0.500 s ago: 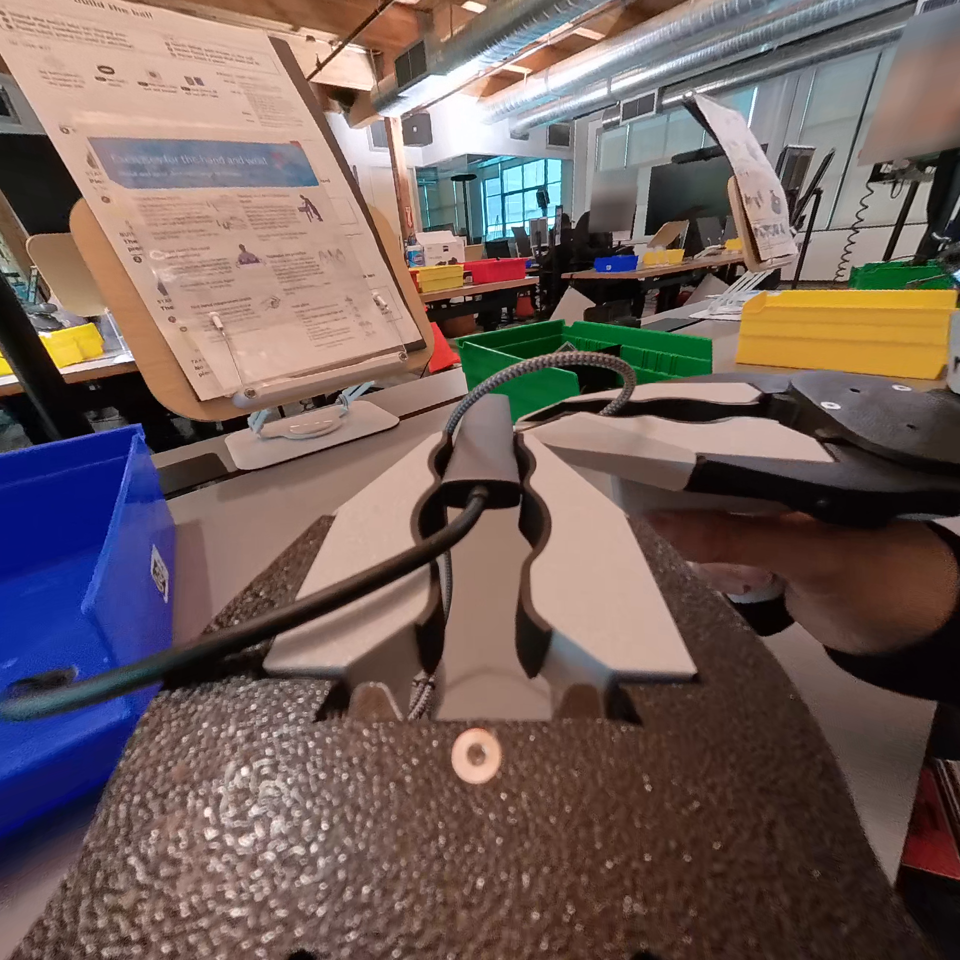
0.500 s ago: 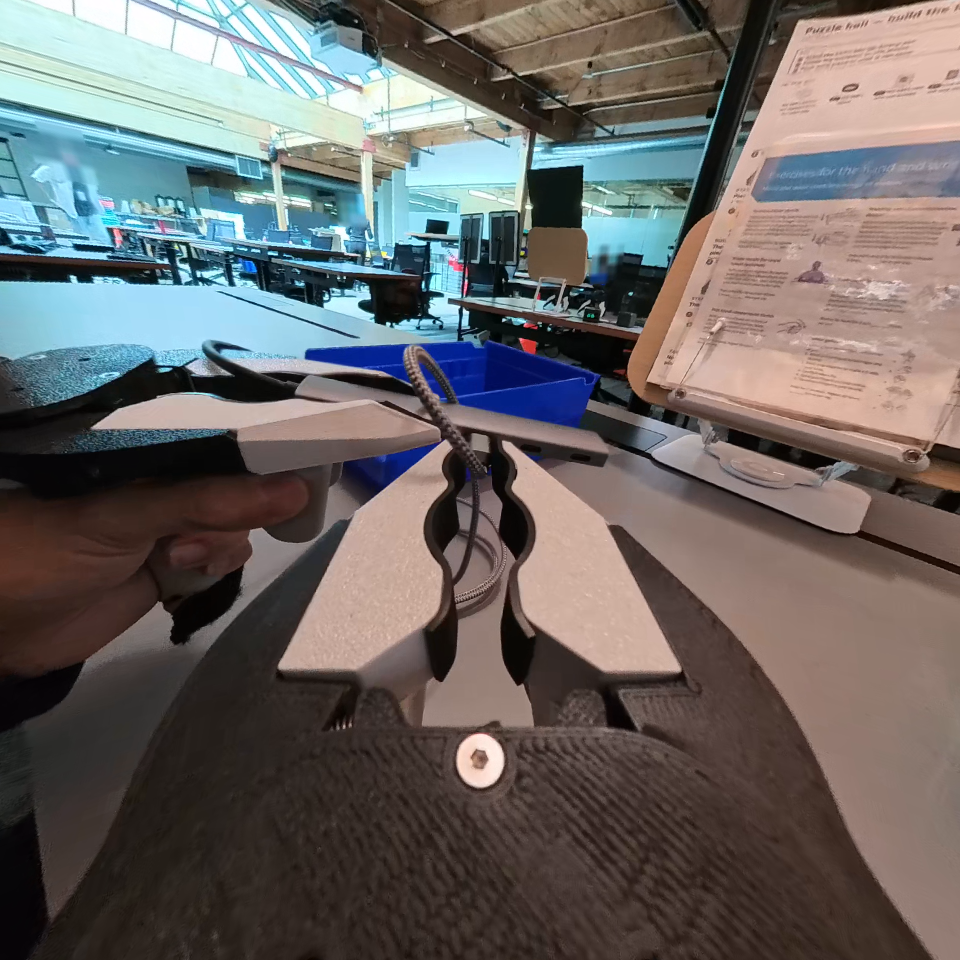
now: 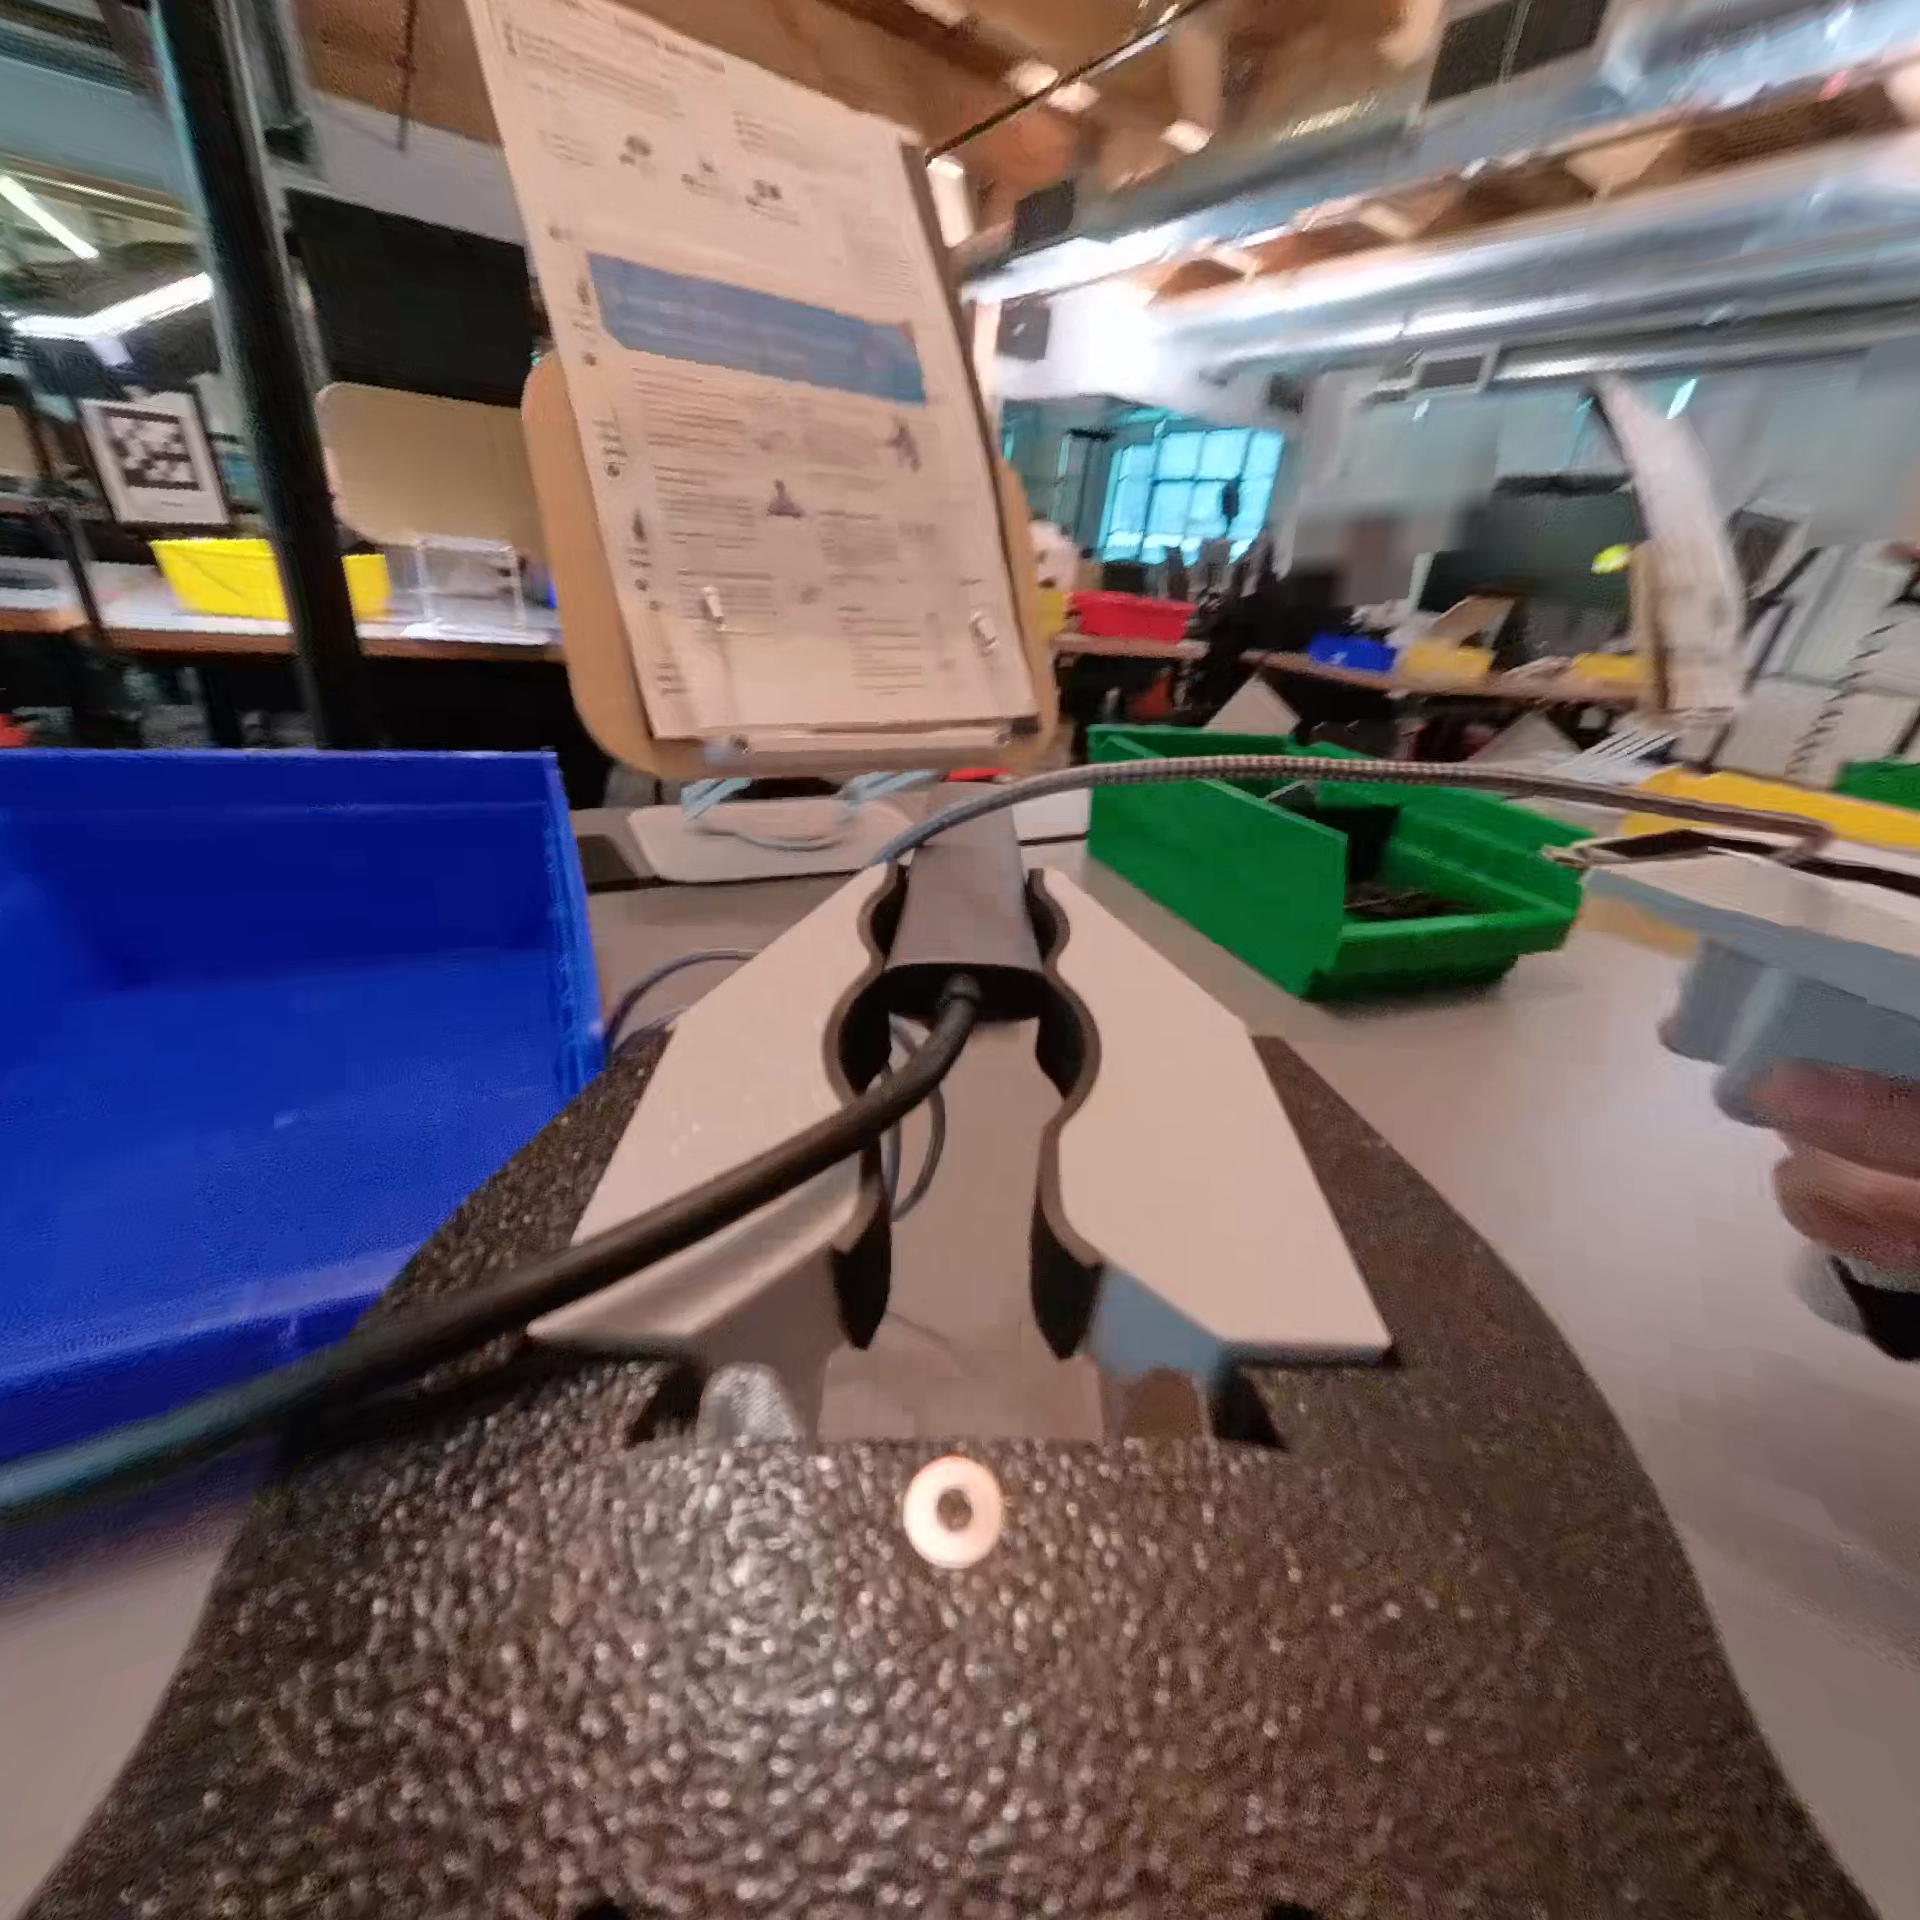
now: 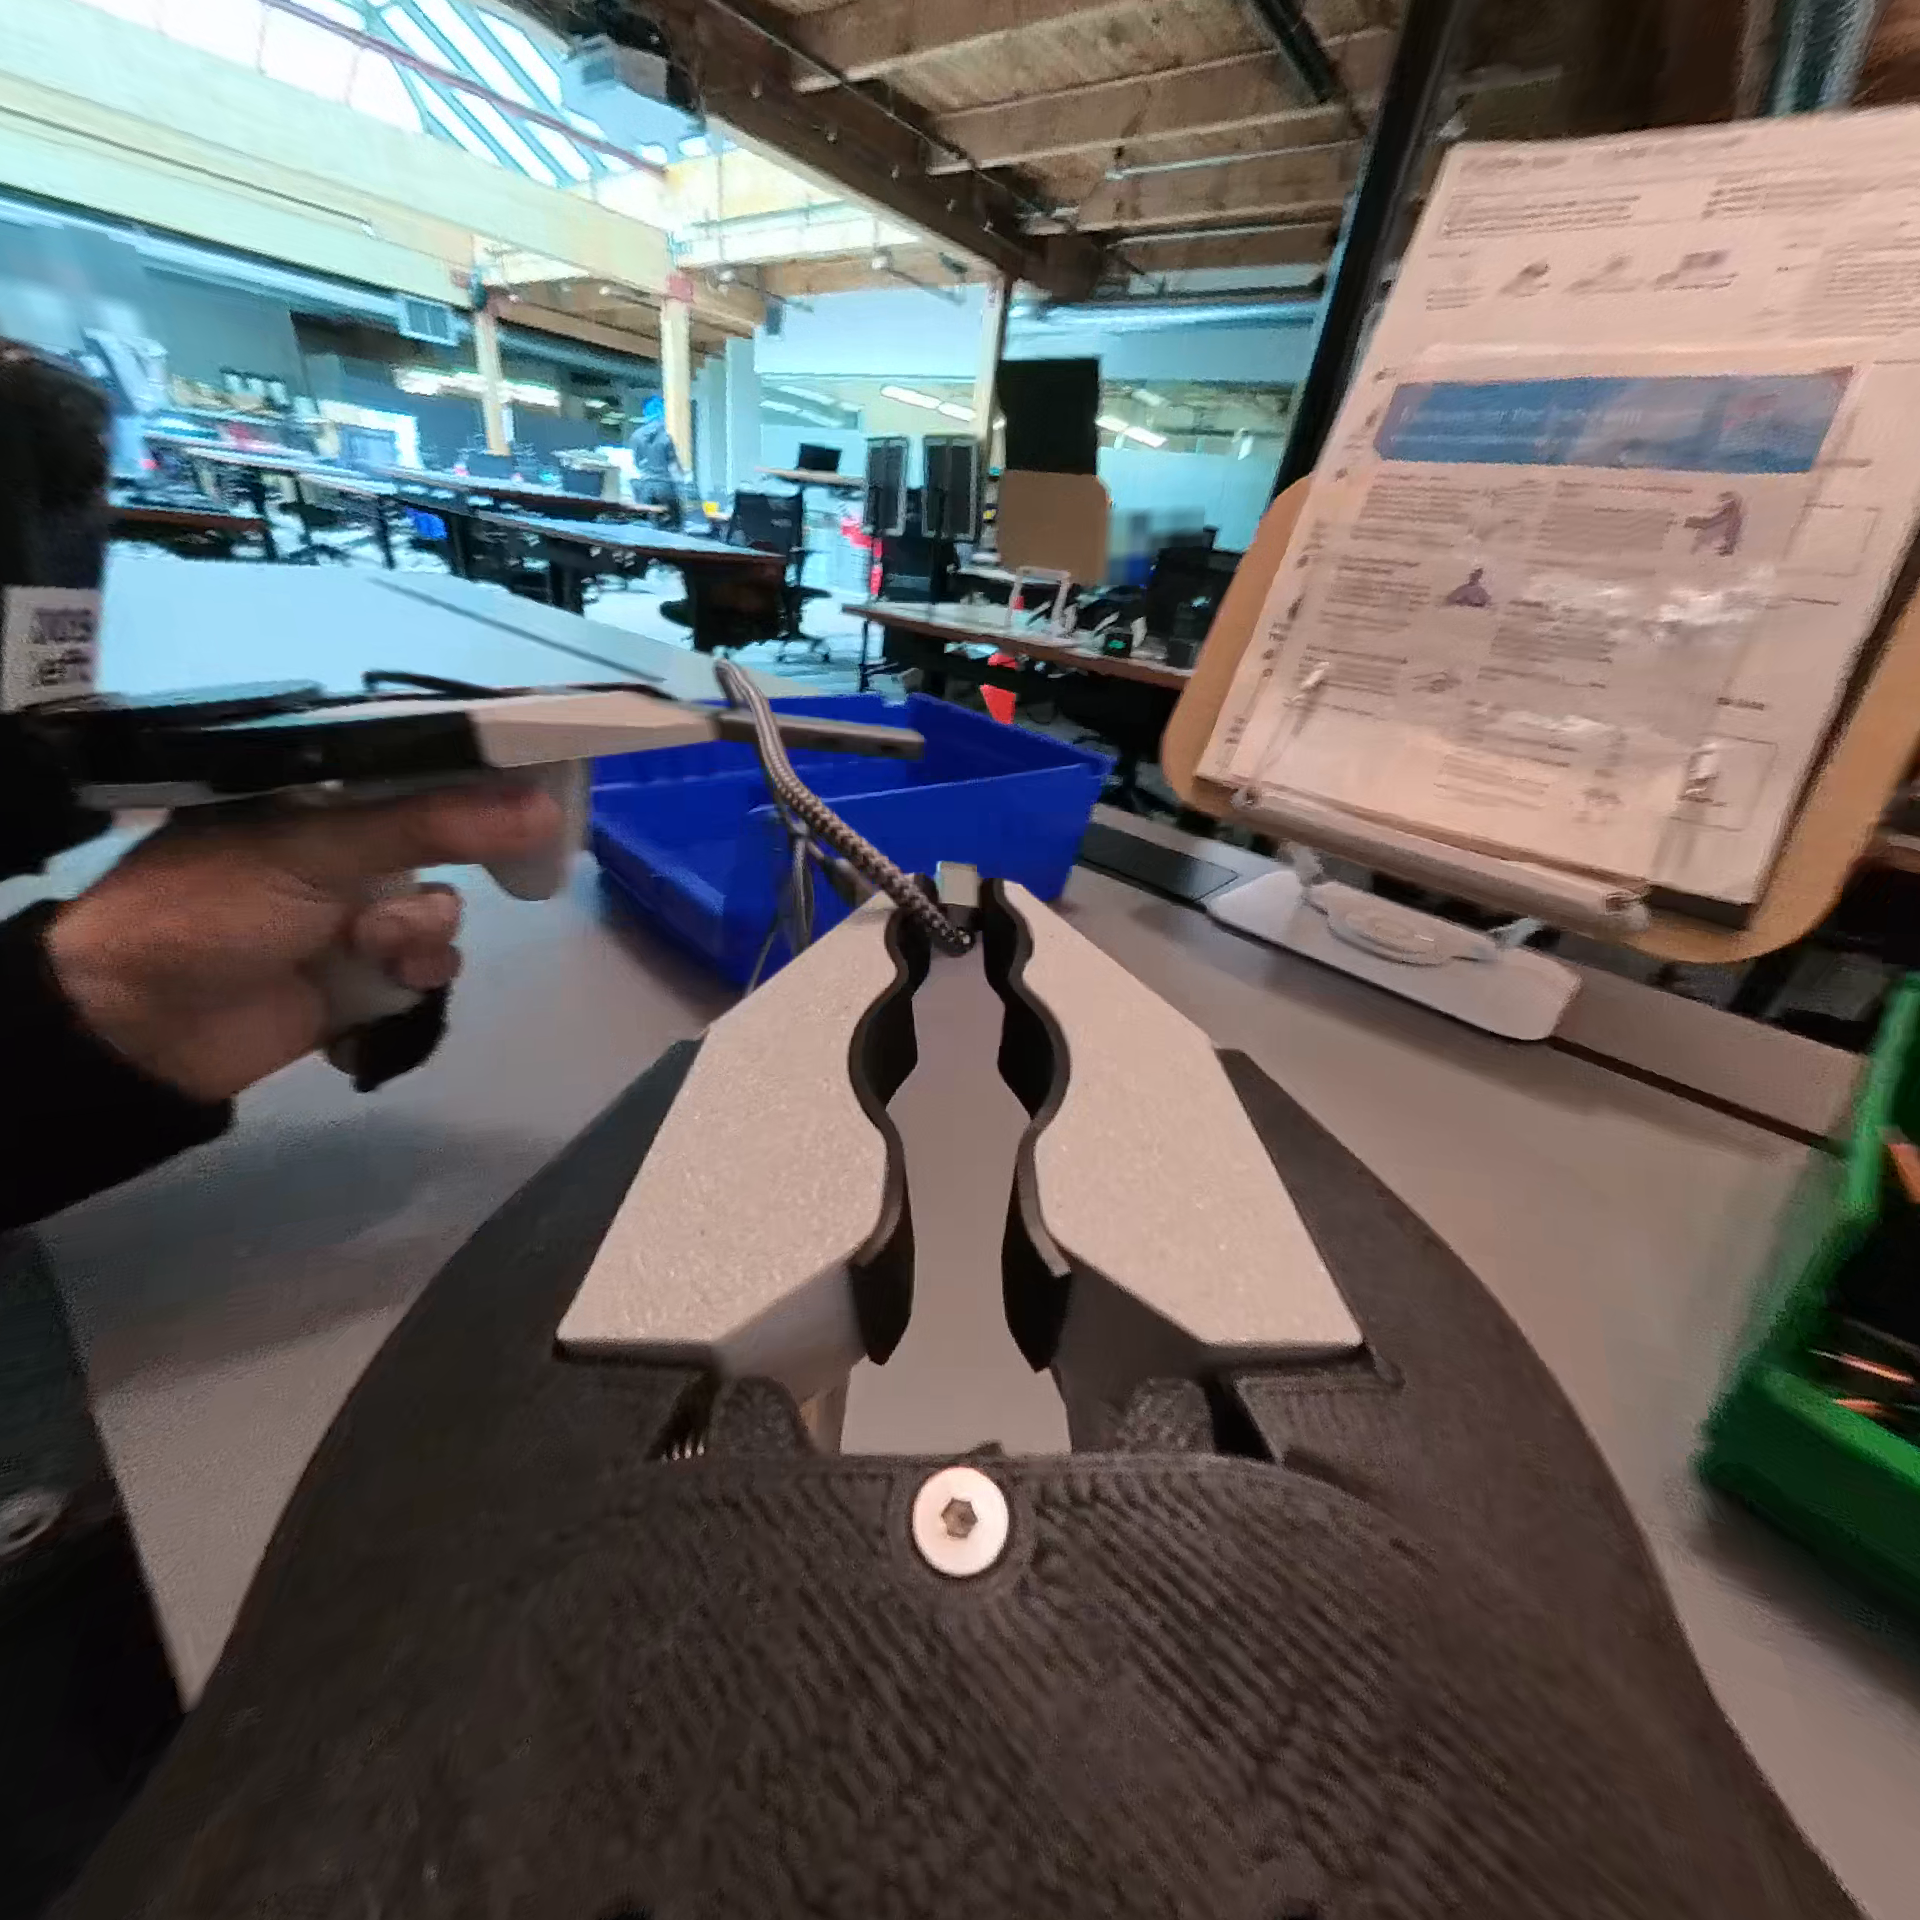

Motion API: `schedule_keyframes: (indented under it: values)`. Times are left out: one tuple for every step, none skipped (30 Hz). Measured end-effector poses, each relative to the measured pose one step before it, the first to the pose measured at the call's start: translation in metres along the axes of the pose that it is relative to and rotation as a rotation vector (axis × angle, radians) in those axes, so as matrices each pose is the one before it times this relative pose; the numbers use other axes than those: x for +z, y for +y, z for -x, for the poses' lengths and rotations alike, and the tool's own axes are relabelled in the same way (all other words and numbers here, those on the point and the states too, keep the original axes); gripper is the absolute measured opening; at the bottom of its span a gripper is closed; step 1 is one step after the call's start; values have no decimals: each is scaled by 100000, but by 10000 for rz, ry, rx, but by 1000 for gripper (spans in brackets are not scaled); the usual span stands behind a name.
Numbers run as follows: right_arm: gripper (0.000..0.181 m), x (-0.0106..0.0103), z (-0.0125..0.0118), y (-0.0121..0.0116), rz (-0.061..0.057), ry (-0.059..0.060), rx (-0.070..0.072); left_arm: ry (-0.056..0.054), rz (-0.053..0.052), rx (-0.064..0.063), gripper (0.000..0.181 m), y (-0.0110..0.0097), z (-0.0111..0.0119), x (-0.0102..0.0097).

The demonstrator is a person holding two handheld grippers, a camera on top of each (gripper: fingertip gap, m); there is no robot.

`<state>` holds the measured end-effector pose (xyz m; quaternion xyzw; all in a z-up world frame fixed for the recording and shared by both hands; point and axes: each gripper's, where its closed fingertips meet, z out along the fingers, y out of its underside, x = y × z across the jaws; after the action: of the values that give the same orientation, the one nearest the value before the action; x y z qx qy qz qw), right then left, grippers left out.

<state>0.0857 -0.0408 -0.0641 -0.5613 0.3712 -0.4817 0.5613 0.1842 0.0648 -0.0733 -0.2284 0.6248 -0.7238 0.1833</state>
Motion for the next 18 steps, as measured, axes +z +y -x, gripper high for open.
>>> schedule_keyframes:
  values:
    - [9,-326,-949,-787,-202,273,-28,388,-94,135,20,-414,-474,-150]
    - [9,-50,-879,-1036,-169,164,145,686,254,466,21,173,-1284,204]
    - [9,251,-531,-1000,30,-64,159,779,563,330,21,674,-1491,465]
    - [8,310,-459,-1321,-88,-13,12,806,573,231,21,816,-1543,572]
    - [9,415,-327,-1211,42,-7,-202,824,409,216,21,708,-1579,611]
    - [8,489,-345,-1008,182,42,-306,785,217,239,21,510,-1531,586]
    - [9,439,-467,-1171,-20,133,-363,616,142,193,21,364,-1263,542]
    - [8,426,-545,-1203,-123,125,-241,467,122,154,21,211,-1010,451]
    - [9,510,-482,-926,16,-31,-42,466,55,186,21,4,-980,317]
    - [8,522,-555,-800,48,-61,105,418,-85,211,21,-275,-927,177]
    - [8,522,-658,-819,-5,-48,101,343,-172,139,21,-450,-753,50]
    - [8,519,-863,-683,60,32,6,286,-222,61,21,-569,-606,-32]
    - [9,505,-1093,-529,153,117,-69,228,-272,4,21,-609,-463,-104]
    - [9,389,-1162,-645,63,125,-65,193,-292,-42,21,-629,-360,-151]
    - [9,214,-1231,-798,-5,143,-16,250,-306,-36,21,-610,-395,-172]
    - [9,55,-1320,-849,24,155,-8,240,-315,-26,21,-591,-366,-203]
    - [9,-126,-1471,-1043,-79,227,1,63,-289,-69,21,-536,-71,-229]
    - [9,-254,-1656,-1200,-183,315,-9,-20,-264,-112,21,-472,103,-232]
